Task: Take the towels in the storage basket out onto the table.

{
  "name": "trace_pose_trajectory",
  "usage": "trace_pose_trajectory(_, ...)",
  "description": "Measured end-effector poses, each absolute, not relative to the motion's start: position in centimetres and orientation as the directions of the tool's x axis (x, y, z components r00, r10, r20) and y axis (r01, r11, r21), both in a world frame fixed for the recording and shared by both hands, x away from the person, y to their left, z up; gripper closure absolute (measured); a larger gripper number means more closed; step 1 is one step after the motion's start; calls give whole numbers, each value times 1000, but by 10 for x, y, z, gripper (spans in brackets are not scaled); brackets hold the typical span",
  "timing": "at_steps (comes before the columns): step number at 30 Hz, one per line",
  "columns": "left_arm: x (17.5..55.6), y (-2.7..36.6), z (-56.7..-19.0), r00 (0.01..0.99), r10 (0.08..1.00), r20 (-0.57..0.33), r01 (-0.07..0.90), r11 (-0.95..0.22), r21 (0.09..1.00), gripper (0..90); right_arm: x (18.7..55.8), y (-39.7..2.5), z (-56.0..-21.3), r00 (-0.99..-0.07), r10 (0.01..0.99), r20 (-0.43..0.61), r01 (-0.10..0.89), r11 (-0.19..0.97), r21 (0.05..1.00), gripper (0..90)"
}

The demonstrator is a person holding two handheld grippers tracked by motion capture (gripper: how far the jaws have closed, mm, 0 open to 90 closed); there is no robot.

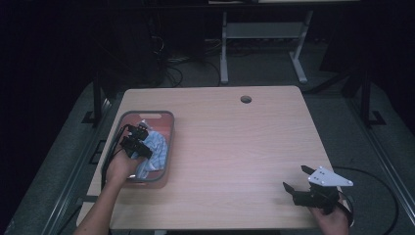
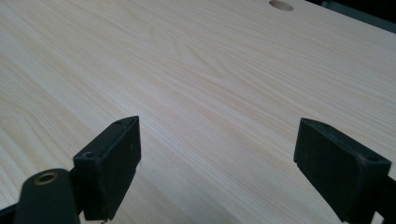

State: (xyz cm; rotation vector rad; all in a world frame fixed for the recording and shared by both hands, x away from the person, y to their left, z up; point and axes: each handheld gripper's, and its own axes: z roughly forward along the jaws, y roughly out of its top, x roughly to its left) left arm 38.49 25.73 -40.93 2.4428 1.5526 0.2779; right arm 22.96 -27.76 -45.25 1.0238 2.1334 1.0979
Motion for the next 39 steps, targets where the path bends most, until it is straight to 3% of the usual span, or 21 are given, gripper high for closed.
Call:
trace_pose_trajectory(7,373,271,-390,423,906,-11,842,-388,375,671,230,-278,-453,-568,817,-101,392,377,839,144)
trace_pose_trajectory(20,350,304,-361,401,896,-193,808,-246,536,670,231,-277,-453,-568,816,-107,388,379,840,144)
trace_pose_trajectory(39,337,317,-326,421,862,-280,753,-160,639,667,232,-278,-451,-566,817,-109,382,377,844,144)
